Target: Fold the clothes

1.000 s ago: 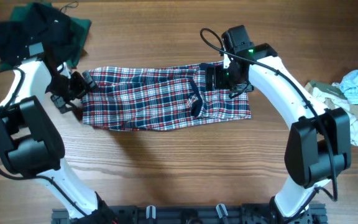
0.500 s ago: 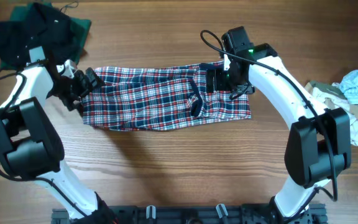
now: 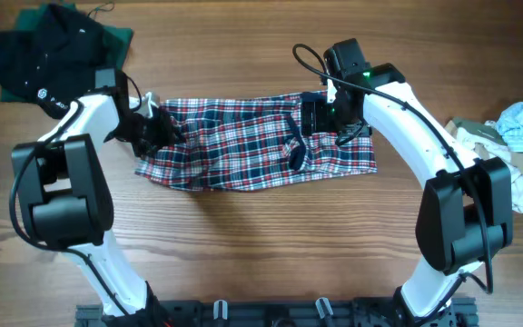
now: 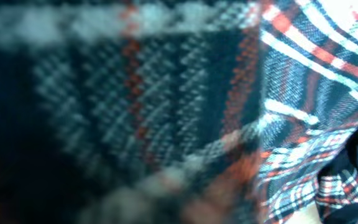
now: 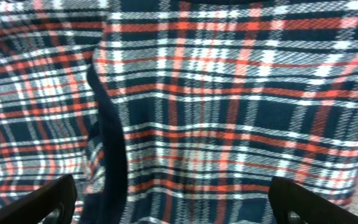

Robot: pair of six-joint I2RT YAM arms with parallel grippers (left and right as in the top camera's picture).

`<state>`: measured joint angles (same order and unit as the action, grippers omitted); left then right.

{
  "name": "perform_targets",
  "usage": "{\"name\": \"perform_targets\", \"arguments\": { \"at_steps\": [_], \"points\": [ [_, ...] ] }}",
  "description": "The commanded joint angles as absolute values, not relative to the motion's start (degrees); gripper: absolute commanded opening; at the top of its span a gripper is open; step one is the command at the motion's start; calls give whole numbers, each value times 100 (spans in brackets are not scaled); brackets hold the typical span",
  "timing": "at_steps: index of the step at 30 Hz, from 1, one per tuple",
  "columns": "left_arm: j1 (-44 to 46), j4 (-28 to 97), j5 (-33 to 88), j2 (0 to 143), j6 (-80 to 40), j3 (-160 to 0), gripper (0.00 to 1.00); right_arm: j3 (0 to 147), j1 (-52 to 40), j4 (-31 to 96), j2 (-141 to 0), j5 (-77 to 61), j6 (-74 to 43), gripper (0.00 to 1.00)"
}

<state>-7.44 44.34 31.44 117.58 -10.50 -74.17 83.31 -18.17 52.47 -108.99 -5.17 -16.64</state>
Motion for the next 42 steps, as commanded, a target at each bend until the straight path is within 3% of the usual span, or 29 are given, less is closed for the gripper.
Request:
{"name": "perform_targets", "arguments": {
  "at_steps": [1,5,12,22,32,42],
  "points": [
    [-799,4451,3183,11893,-1070,-7341,4,8383,-1791,5201,-11028,-576,-1645,100],
    [-915,4477,2904,11883,-1072,-7345,4,8383,-1791,5194,-11028,-414,-1645,100],
    [-1177,5297,1225,11795,-1094,-7732,4,8383,-1791,5164,-11028,-338,-1649,100],
    [-1369,6204,596,11362,-1374,-8792,4,8383,-1791,5146,-11028,-336,-1511,100],
    [27,6580,681,11030,-1728,-9282,4,8383,-1695,5127,-11028,-82,-1570,100],
    [1758,5983,679,11028,-2644,-9404,4,8383,-755,5435,-11028,-130,-1647,100]
  ]
}}
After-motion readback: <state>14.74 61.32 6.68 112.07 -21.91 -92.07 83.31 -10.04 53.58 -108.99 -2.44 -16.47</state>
